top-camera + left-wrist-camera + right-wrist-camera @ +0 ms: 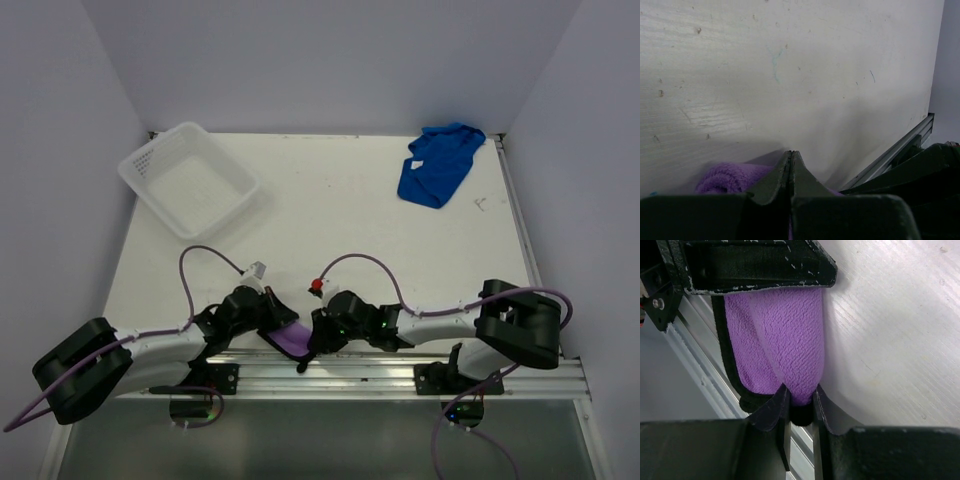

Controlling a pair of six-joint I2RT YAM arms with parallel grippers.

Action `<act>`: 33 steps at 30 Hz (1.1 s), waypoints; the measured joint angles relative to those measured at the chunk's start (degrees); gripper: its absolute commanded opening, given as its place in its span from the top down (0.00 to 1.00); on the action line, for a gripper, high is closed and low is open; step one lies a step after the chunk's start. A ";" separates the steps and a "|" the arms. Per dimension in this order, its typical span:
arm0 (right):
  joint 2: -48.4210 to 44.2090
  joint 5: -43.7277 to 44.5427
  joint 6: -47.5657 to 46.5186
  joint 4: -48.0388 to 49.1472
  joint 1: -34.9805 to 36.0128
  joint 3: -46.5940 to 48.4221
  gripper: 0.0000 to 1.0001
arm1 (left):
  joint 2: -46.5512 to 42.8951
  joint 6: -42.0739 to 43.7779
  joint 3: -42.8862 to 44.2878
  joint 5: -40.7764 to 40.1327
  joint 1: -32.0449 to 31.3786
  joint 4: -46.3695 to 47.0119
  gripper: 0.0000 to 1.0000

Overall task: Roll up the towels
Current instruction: Roll the towel

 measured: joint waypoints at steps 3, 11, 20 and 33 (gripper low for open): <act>-1.31 1.51 -0.76 0.42 0.55 -0.90 0.99 | 0.02 1.46 2.16 -1.14 -0.07 -3.23 0.98; -3.98 12.24 -4.50 -4.26 8.35 -0.52 1.00 | 2.54 7.02 11.39 -4.15 2.12 -10.78 0.84; -3.98 23.85 -6.80 -12.26 11.76 3.34 1.00 | 3.65 10.78 19.19 -4.11 5.70 -13.60 0.80; 5.73 39.85 -10.34 -19.28 14.80 13.03 1.00 | 7.43 11.78 22.21 -2.71 6.14 -13.84 0.79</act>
